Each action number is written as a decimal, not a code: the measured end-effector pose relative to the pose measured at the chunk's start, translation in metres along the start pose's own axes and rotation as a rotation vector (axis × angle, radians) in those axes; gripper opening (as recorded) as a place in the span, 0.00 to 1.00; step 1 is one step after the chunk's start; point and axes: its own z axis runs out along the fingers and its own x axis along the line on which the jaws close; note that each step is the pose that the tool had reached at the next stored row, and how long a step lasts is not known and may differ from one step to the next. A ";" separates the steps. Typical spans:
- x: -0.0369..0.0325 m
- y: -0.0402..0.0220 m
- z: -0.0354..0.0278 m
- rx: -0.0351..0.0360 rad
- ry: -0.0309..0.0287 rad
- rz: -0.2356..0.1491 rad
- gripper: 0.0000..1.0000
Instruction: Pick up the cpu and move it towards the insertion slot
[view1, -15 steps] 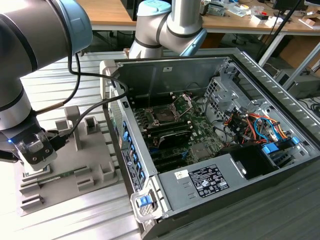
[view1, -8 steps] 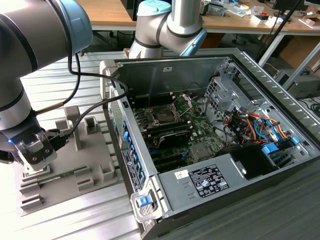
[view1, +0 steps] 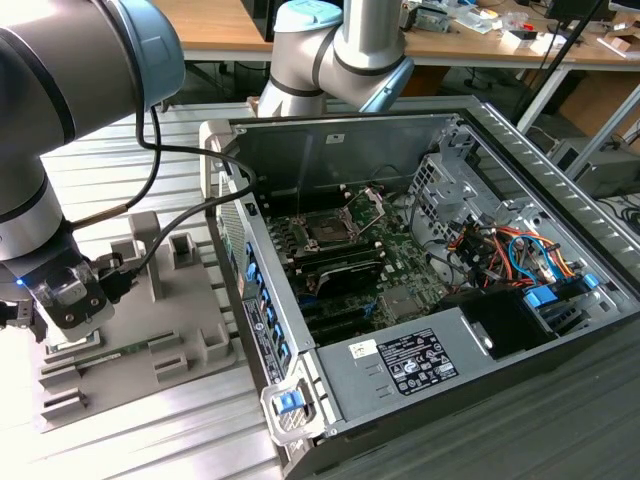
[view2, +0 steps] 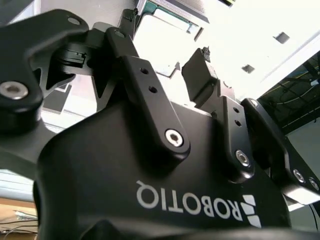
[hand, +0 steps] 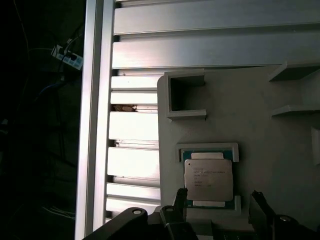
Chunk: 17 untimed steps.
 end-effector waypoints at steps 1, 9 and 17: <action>0.0000 0.0000 0.0000 0.0000 0.0000 0.000 0.60; 0.0000 0.0000 0.0008 -0.0001 0.0000 0.000 0.60; 0.0000 -0.0001 0.0026 0.0003 0.0000 0.000 0.60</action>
